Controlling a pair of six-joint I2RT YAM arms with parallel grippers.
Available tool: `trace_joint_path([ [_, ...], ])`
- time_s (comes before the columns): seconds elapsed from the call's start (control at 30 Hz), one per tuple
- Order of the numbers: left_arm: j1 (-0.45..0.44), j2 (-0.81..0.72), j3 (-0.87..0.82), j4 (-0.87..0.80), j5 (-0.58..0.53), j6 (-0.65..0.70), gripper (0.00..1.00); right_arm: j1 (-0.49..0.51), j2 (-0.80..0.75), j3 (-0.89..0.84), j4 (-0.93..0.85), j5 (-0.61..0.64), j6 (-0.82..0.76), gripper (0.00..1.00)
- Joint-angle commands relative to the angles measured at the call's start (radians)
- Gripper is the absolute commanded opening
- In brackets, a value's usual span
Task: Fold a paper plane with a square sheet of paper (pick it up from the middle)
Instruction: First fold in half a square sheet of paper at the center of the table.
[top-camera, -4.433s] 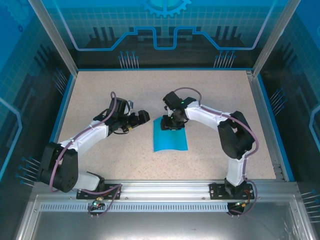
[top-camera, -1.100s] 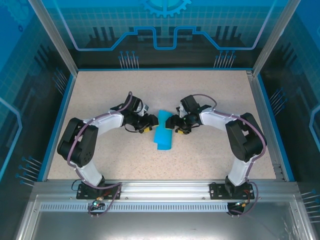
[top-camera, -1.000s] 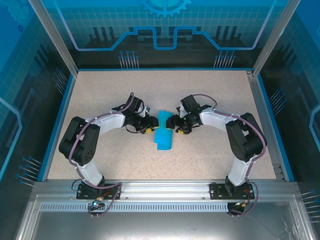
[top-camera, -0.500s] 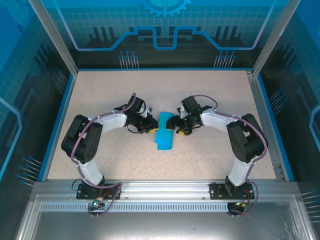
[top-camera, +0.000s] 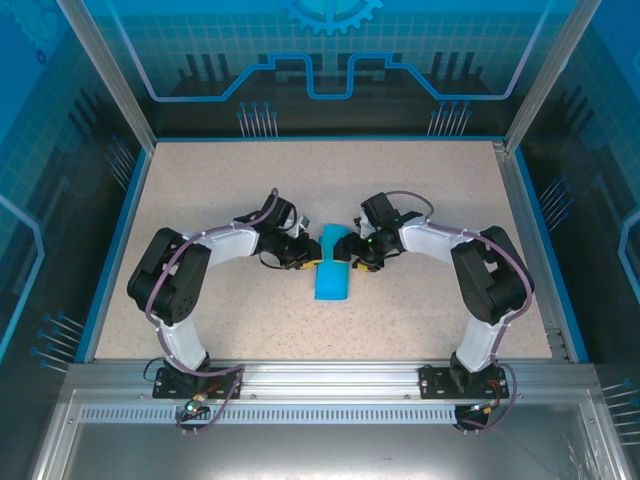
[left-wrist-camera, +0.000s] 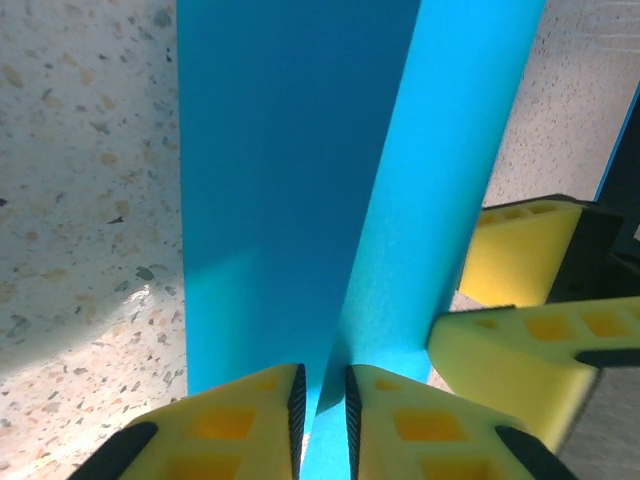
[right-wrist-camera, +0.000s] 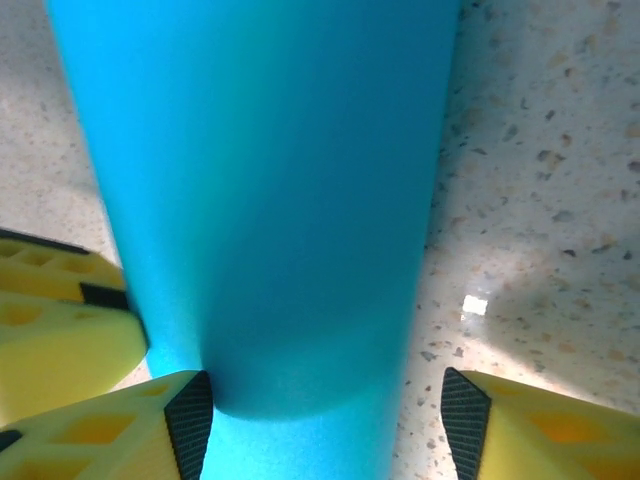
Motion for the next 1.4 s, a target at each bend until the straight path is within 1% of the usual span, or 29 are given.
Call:
trace_joint_path([
  [0.0, -0.006, -0.025, -0.001, 0.004, -0.039, -0.025, 0.29, 0.014, 0.042, 0.034, -0.077, 0.046, -0.038, 0.63],
  [0.03, -0.006, -0.034, -0.005, -0.003, -0.057, -0.024, 0.36, 0.019, 0.046, 0.033, -0.074, 0.041, -0.042, 0.63],
  [0.1, -0.006, -0.062, -0.010, -0.020, -0.096, -0.018, 0.38, 0.026, 0.053, 0.035, -0.076, 0.057, -0.038, 0.63],
  [0.13, -0.006, -0.075, -0.011, -0.032, -0.121, -0.019, 0.43, 0.028, 0.056, 0.037, -0.081, 0.069, -0.033, 0.63],
  [0.17, -0.006, -0.094, -0.018, -0.040, -0.149, -0.023, 0.45, 0.030, 0.061, 0.041, -0.087, 0.082, -0.032, 0.63],
  [0.27, -0.005, -0.147, -0.033, -0.064, -0.235, -0.028, 0.49, 0.041, 0.072, 0.060, -0.103, 0.100, -0.035, 0.65],
  [0.37, -0.004, -0.192, -0.044, -0.099, -0.314, -0.032, 0.49, 0.053, 0.084, 0.077, -0.120, 0.113, -0.029, 0.66],
  [0.53, 0.001, -0.240, -0.071, -0.117, -0.382, -0.054, 0.50, 0.069, 0.103, 0.112, -0.165, 0.151, -0.026, 0.68],
  [0.6, 0.003, -0.248, -0.080, -0.115, -0.389, -0.057, 0.50, 0.075, 0.113, 0.127, -0.184, 0.147, -0.035, 0.69],
  [0.7, 0.006, -0.251, -0.081, -0.115, -0.386, -0.056, 0.50, 0.081, 0.127, 0.151, -0.221, 0.174, -0.029, 0.71],
  [0.77, 0.007, -0.251, -0.084, -0.110, -0.386, -0.054, 0.50, 0.085, 0.140, 0.160, -0.230, 0.172, -0.025, 0.72],
  [0.83, 0.008, -0.250, -0.083, -0.112, -0.387, -0.055, 0.50, 0.088, 0.146, 0.169, -0.252, 0.206, -0.010, 0.74],
  [1.0, 0.012, -0.248, -0.083, -0.109, -0.383, -0.053, 0.51, 0.100, 0.168, 0.182, -0.281, 0.231, 0.010, 0.80],
  [1.13, 0.011, -0.242, -0.082, -0.105, -0.373, -0.047, 0.50, 0.109, 0.190, 0.199, -0.307, 0.246, 0.010, 0.80],
  [1.37, 0.012, -0.220, -0.082, -0.078, -0.331, -0.057, 0.49, 0.110, 0.211, 0.203, -0.325, 0.261, 0.021, 0.76],
])
